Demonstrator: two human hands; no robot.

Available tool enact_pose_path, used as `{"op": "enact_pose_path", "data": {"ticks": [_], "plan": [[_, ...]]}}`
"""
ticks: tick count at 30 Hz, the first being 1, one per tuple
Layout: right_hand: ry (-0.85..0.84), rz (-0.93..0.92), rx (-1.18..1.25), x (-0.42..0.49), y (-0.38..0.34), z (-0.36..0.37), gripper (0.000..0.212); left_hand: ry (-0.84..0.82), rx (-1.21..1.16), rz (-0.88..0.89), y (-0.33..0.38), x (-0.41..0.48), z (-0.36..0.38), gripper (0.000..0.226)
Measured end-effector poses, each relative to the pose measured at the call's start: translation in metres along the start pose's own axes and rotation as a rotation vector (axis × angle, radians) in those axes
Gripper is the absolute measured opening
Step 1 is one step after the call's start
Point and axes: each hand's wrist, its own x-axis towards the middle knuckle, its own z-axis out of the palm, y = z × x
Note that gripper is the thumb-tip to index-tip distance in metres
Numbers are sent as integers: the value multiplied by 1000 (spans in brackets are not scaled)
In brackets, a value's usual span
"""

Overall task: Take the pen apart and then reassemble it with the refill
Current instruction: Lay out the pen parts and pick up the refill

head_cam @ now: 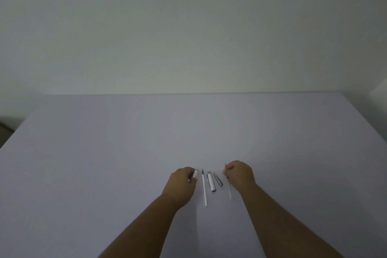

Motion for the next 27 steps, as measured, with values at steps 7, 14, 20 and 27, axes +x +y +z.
{"op": "enact_pose_path", "data": {"ticks": [7,14,20,27], "plan": [[30,38,58,1,1,9,15,0,-8,-40,-4,0,3,24],[25,35,37,5,4,11,10,-6,-3,-70,-5,1,0,24],[64,-175,-170,-16,-15,20,18,54,-16,-117,-7,2,-2,23],[1,-399,-621,-41,-24,64,26,121,-36,-195,-13,3,-11,25]]}}
